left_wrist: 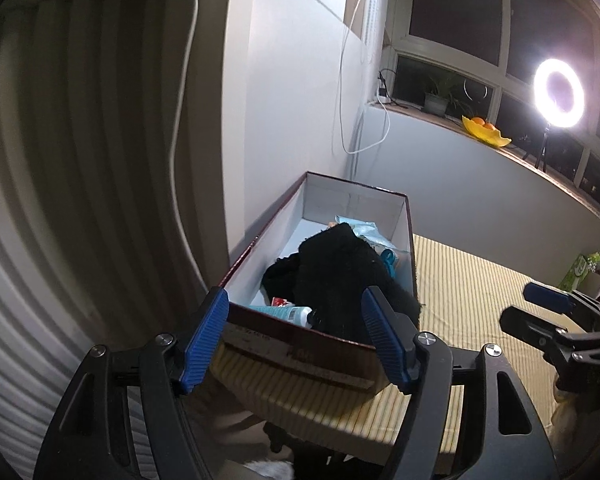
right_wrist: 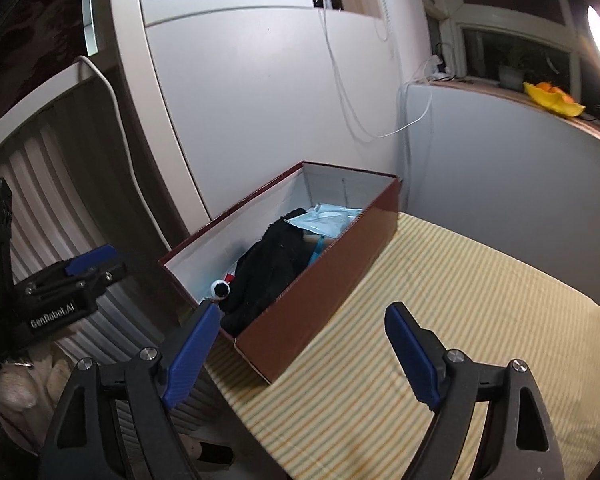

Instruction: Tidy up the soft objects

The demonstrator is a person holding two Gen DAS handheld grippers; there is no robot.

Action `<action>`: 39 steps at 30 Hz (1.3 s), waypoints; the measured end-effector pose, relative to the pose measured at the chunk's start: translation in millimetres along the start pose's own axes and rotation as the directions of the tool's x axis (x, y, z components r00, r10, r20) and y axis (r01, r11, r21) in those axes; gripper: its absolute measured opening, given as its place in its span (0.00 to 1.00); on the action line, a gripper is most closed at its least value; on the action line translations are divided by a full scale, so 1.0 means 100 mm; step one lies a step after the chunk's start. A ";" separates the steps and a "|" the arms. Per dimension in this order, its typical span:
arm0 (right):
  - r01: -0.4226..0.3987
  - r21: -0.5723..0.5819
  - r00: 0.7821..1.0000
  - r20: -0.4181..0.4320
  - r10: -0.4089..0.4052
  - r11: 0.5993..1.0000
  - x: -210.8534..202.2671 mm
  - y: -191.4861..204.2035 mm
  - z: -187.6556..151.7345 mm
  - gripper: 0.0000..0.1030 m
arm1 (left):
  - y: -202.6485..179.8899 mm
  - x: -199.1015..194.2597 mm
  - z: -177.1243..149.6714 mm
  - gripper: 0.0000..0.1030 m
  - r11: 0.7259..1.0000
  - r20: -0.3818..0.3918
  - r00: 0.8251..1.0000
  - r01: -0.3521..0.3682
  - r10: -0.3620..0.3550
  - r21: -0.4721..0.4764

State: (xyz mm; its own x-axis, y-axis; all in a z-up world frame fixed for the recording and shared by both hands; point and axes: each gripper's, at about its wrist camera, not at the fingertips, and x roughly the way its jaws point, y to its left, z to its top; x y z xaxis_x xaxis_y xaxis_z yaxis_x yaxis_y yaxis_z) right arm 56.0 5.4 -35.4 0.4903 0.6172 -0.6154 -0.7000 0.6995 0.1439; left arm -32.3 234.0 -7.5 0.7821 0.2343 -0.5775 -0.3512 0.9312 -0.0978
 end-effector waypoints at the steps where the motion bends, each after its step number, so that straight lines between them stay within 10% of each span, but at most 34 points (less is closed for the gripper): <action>1: 0.010 -0.001 1.000 0.014 -0.010 1.000 -0.07 0.01 -0.04 0.79 | -0.01 -0.03 -0.01 0.75 1.000 0.005 1.000 -0.002 0.002 0.004; 39: 0.102 0.016 0.991 0.085 -0.103 0.995 -0.52 -0.11 -0.32 0.81 | -0.29 -0.19 -0.16 0.79 0.999 0.001 1.000 0.008 -0.008 0.038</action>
State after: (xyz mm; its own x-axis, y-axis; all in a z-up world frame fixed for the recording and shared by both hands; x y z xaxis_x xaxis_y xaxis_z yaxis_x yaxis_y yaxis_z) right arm 21.4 -45.5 -30.3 0.6018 0.5705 -0.5589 -0.6383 0.7642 0.0928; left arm -45.1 198.1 -7.2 0.7855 0.2269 -0.5758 -0.3247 0.9431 -0.0714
